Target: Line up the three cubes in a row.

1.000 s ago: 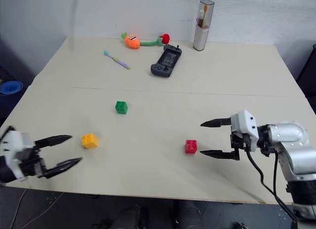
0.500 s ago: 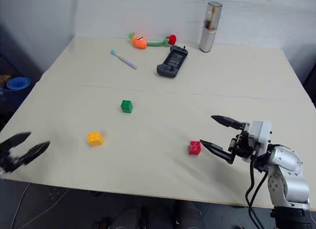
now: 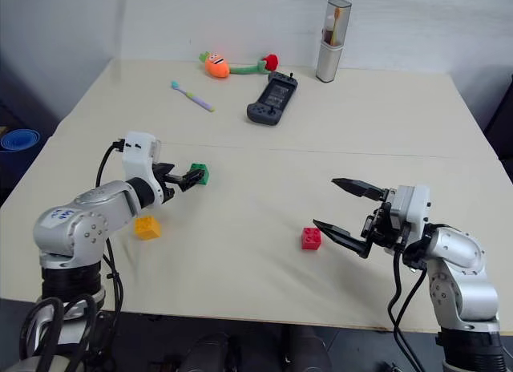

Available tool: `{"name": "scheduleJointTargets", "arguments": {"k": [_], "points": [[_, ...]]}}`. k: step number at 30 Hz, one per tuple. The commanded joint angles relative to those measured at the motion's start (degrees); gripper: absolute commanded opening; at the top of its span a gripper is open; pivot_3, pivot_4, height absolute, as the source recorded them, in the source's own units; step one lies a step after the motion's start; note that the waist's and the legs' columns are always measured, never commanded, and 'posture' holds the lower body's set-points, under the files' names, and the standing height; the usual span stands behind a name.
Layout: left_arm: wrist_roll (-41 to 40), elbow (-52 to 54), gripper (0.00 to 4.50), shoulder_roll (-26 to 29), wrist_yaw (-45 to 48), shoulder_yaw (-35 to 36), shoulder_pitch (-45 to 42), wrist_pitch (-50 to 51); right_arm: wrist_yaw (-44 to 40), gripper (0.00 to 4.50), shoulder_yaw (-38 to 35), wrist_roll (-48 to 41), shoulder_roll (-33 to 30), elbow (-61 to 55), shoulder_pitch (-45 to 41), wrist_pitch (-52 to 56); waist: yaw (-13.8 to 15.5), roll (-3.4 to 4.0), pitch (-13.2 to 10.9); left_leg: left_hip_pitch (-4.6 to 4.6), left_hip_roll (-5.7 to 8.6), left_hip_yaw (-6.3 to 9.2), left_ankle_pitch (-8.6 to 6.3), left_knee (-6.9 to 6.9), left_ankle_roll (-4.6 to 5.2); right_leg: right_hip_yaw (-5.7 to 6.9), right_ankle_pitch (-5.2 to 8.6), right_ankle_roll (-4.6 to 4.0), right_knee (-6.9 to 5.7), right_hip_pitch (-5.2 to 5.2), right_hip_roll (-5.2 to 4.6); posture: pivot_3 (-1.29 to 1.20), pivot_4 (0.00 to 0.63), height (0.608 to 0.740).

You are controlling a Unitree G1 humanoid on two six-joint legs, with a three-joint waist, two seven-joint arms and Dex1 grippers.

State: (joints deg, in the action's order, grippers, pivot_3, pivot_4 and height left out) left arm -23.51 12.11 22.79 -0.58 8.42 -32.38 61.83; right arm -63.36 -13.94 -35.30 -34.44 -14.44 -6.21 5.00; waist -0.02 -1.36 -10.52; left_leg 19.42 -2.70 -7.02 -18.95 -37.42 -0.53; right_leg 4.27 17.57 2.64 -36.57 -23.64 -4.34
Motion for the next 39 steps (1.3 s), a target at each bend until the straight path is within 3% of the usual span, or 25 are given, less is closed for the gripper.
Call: {"name": "scheduleJointTargets", "arguments": {"k": [1,4,16,25,29,35,36,39], "points": [[6.7,-3.8,4.50,-2.1,-3.5,-3.5,-0.7,-5.7,1.1,4.47,-1.3,-1.3,-1.1,-3.5,0.2,0.4,0.1,-0.01,0.0,0.00,0.02,0.01,0.00,0.00,0.00,0.00,0.00,0.00,-0.01,0.00,-0.01,0.00,0.150,0.740],[7.0,-7.8,4.50,-5.9,-3.4,-2.0,-1.6,-8.6,1.5,4.47,-1.6,-1.5,-1.4,-4.1,0.5,0.9,0.2,-0.05,0.0,0.02,0.03,0.02,0.00,-0.04,0.01,0.00,0.00,0.00,-0.02,0.01,-0.03,0.00,0.150,0.740],[12.5,-21.3,4.50,-10.2,0.3,-5.9,-8.0,-19.8,2.1,4.47,-1.9,-2.5,-1.7,-6.0,3.3,2.0,0.6,-0.08,0.0,0.16,0.00,0.04,-0.01,-0.22,0.02,0.08,-0.01,0.01,-0.01,-0.01,-0.01,0.00,0.150,0.740],[16.7,-25.3,4.50,-15.9,-6.7,-4.6,-10.2,-21.7,1.3,4.47,-2.2,-3.1,-1.9,-5.6,5.3,2.0,1.3,-0.10,-0.1,0.21,0.01,0.05,-0.03,-0.27,0.07,0.11,-0.01,0.03,0.02,0.00,-0.02,0.00,0.150,0.740],[17.9,-24.6,3.62,-17.7,-10.3,-3.3,-10.0,-21.2,0.8,4.50,-2.5,-3.1,-2.0,-5.2,6.4,1.6,1.3,-0.12,-0.1,0.21,0.00,0.05,-0.03,-0.27,0.07,0.11,-0.02,0.03,0.02,-0.01,-0.01,0.00,0.150,0.740],[17.8,-22.8,1.67,-19.7,-10.1,-3.4,-9.3,-19.0,0.5,4.50,-2.3,-2.6,-1.6,-4.4,6.9,0.9,1.4,-0.14,-0.1,0.24,0.01,0.07,-0.05,-0.31,0.09,0.13,-0.02,0.04,0.02,0.00,-0.02,0.00,0.150,0.740],[17.9,-22.8,1.49,-19.6,-9.9,-3.3,-9.4,-18.9,0.5,4.50,-2.3,-2.6,-1.6,-4.3,6.9,0.8,1.4,-0.14,-0.1,0.24,0.00,0.07,-0.05,-0.31,0.09,0.13,-0.02,0.04,0.02,0.00,-0.02,0.00,0.150,0.740],[17.3,-21.9,1.51,-17.4,-6.3,-3.4,-9.4,-18.9,0.3,4.50,-2.2,-2.4,-1.4,-3.9,7.2,0.2,1.3,-0.14,-0.1,0.23,0.00,0.07,-0.05,-0.31,0.08,0.13,-0.02,0.04,0.01,0.00,-0.01,0.00,0.150,0.740]]}}
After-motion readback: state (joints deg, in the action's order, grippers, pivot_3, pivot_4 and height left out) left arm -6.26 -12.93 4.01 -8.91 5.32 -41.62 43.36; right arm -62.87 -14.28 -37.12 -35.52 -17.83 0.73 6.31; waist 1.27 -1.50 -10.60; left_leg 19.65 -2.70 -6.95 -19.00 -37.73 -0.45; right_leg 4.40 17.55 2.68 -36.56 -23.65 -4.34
